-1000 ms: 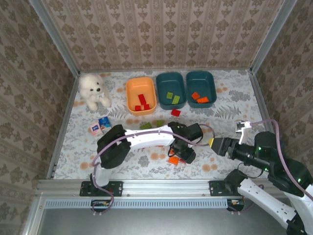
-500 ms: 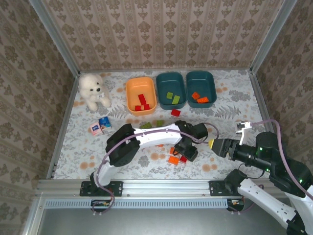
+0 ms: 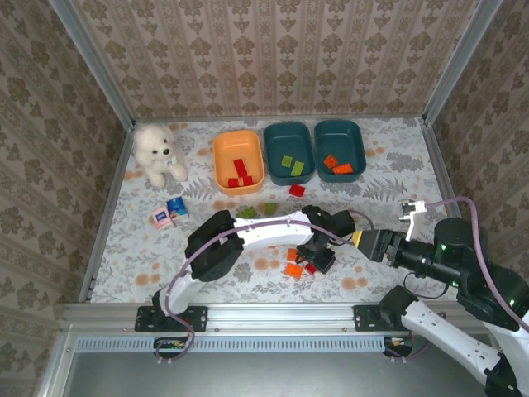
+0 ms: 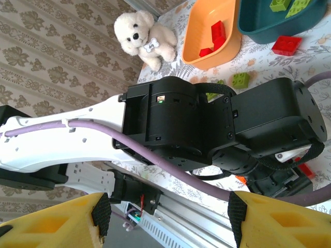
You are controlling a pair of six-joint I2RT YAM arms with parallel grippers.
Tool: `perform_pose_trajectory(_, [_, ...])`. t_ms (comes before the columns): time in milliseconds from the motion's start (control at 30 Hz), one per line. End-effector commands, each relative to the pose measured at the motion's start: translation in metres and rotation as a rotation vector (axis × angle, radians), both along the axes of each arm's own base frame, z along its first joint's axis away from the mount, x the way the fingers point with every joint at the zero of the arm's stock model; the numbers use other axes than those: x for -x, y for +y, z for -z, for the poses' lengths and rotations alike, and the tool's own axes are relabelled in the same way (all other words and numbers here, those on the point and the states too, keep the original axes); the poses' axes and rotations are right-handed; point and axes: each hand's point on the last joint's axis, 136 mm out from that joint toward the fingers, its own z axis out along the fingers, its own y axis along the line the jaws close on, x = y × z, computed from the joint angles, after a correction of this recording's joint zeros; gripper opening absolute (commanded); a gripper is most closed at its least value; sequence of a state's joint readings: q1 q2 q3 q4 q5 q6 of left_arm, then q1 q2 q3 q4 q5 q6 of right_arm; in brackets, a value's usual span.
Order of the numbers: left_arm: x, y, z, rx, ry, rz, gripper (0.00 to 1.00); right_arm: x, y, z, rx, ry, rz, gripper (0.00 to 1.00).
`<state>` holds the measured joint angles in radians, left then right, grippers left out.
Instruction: Sort the legos into containers by color
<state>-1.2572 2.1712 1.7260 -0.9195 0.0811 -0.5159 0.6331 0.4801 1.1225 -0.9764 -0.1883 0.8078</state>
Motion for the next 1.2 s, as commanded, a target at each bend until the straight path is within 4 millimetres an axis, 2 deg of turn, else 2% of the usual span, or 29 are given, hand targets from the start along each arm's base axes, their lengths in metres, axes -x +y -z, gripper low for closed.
perform_pose_trajectory(0, [0.001,0.004,-0.012,-0.013,-0.013,-0.015,0.50,-0.002,0.001,-0.003,0.000,-0.006,0.001,0.65])
perform_pose_trajectory(167, [0.005,0.005,0.002,-0.044,0.012,0.012,0.51,-0.004,0.003,-0.003,0.002,-0.003,0.001,0.65])
perform_pose_trajectory(333, [0.011,-0.003,0.008,-0.045,0.040,0.063,0.52,-0.005,0.000,-0.001,0.009,0.002,0.015,0.65])
perform_pose_trajectory(633, [0.012,0.002,0.022,-0.111,0.021,0.094,0.54,-0.007,0.000,0.000,0.014,0.005,0.026,0.64])
perform_pose_trajectory(733, [0.011,0.004,0.026,-0.127,0.014,0.101,0.46,-0.008,0.000,0.000,0.017,0.004,0.028,0.64])
perform_pose_trajectory(800, [0.008,0.004,0.025,-0.132,-0.004,0.103,0.35,-0.009,0.000,0.000,0.017,0.004,0.030,0.64])
perform_pose_trajectory(867, [0.004,0.003,0.020,-0.128,-0.026,0.100,0.27,-0.010,0.001,-0.001,0.016,0.002,0.030,0.64])
perform_pose_trajectory(1000, [-0.005,-0.002,-0.006,-0.077,-0.078,0.081,0.25,-0.012,0.002,-0.006,0.019,-0.009,0.027,0.64])
perform_pose_trajectory(1100, [-0.021,-0.005,-0.043,0.001,-0.103,0.012,0.25,-0.015,0.005,-0.013,0.016,-0.025,0.019,0.64])
perform_pose_trajectory(1167, [-0.043,0.001,-0.070,0.051,-0.127,-0.064,0.25,-0.018,0.008,-0.021,0.012,-0.043,0.011,0.64])
